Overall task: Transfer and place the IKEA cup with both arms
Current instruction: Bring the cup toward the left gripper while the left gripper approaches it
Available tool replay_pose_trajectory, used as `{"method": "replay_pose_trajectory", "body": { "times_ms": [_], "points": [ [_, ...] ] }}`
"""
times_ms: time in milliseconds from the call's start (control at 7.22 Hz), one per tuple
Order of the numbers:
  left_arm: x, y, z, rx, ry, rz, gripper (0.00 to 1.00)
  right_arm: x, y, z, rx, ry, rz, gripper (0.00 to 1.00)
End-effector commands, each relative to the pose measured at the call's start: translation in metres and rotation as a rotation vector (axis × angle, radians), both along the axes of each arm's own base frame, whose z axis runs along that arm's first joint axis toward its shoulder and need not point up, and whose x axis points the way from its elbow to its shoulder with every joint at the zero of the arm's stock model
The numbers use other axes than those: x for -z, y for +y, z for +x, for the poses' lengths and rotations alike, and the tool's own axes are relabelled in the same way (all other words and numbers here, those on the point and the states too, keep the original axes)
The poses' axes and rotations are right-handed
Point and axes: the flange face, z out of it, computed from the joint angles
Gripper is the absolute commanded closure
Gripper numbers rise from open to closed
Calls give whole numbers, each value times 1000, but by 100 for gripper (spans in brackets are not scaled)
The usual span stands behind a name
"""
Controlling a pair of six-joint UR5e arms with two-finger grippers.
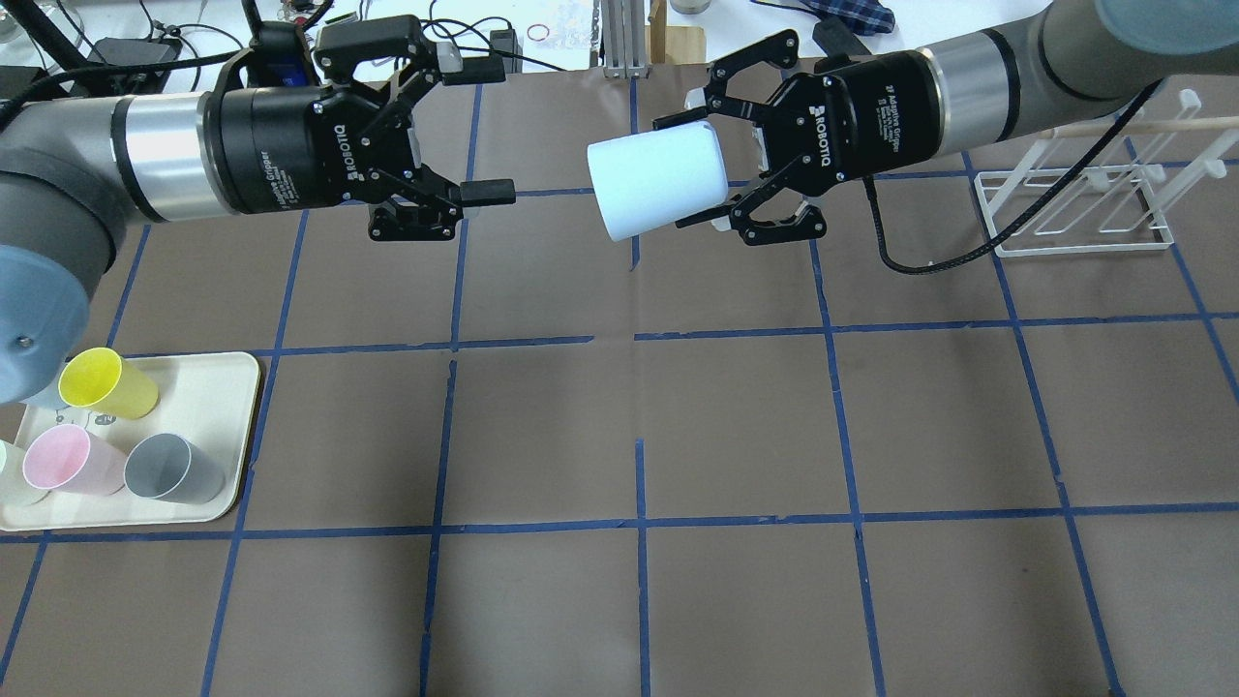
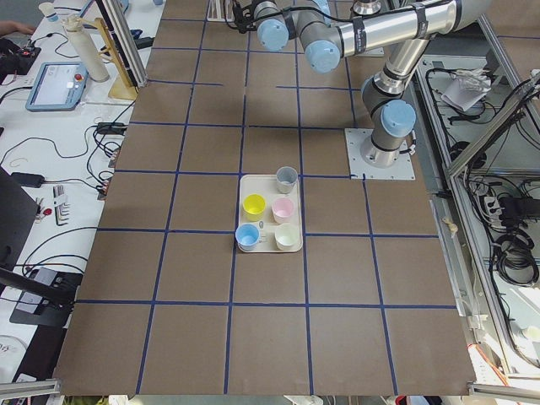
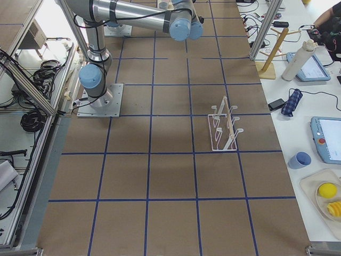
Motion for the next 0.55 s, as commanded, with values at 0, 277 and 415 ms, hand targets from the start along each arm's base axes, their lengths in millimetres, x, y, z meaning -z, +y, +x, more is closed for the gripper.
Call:
{"method": "replay_pose_trajectory", "body": {
  "times_ms": [0,277,415],
  "points": [
    [-1,0,-7,2,53,-7,0,-1,3,18,-9,-13,-3,65],
    [6,11,-18,21,61,-3,0,-1,5,23,-13,-16,-3,65],
    [11,15,-20,23,62,6,0,-1,6,26,-19,-16,-3,65]
  ]
}}
